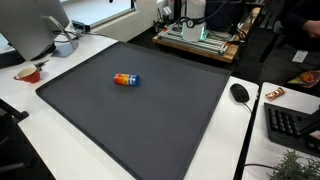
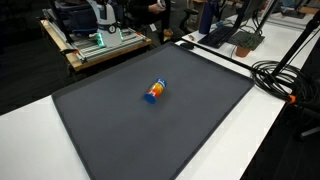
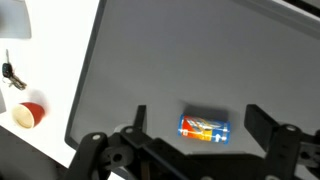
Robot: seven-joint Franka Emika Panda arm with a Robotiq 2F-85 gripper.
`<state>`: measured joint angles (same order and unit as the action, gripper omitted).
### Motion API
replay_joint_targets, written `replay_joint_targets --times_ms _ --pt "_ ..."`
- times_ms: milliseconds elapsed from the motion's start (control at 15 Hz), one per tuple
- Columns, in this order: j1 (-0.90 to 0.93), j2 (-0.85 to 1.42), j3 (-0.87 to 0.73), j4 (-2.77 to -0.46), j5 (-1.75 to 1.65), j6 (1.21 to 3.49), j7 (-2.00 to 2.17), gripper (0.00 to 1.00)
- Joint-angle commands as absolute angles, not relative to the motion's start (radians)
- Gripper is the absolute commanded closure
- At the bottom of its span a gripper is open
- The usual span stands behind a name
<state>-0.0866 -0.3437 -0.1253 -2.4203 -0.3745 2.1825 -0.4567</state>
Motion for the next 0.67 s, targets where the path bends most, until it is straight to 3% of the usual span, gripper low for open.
replay_joint_targets --times_ms 0,600 --pt "-0.035 -0.271 -0.061 -2.392 -0.426 2.118 -0.482 0.0" --pt "0.07 -0.053 0.058 -2.345 -0.545 2.074 -0.572 0.0"
